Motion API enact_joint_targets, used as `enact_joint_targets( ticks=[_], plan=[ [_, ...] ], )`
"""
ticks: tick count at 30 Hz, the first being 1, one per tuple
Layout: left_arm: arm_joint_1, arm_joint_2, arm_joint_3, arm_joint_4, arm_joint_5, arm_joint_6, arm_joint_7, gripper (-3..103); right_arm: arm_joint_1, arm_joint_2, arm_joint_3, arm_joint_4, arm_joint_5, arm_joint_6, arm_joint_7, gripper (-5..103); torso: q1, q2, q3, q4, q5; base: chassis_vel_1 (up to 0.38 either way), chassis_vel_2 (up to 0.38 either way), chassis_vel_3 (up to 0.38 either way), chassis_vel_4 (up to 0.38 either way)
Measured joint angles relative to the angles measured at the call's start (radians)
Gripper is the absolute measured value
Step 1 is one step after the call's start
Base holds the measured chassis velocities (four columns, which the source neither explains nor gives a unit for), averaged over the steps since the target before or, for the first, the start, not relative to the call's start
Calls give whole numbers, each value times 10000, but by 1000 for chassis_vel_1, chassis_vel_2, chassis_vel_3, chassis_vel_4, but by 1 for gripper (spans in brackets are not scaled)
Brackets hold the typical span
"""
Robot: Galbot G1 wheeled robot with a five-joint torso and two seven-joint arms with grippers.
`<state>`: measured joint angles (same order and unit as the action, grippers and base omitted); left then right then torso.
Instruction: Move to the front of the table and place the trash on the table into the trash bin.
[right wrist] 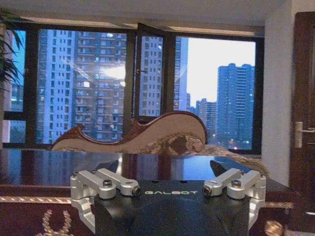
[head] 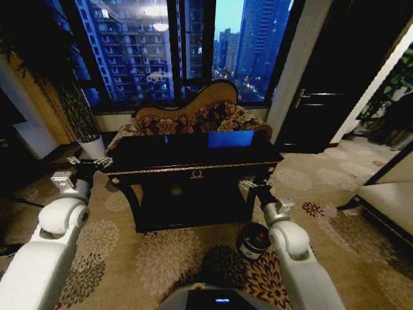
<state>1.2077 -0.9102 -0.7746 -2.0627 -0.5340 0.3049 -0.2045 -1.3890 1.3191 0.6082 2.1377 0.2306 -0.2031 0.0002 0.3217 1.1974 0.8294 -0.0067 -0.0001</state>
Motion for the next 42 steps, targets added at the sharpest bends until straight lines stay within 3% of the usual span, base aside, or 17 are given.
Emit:
enact_joint_targets(
  ticks=[16,42],
  plan=[
    [122,58,-103,-11,9,0,10,100,-93,39,34,-19,-132,192,-2,100,-4,1,-1,4,0,175,-221,-172,214],
    [251,-22,-81,-248,72,41,-7,100,-1,39,162,-412,-58,566,-3,100,-13,9,-6,2,4,314,-313,-317,319]
  ],
)
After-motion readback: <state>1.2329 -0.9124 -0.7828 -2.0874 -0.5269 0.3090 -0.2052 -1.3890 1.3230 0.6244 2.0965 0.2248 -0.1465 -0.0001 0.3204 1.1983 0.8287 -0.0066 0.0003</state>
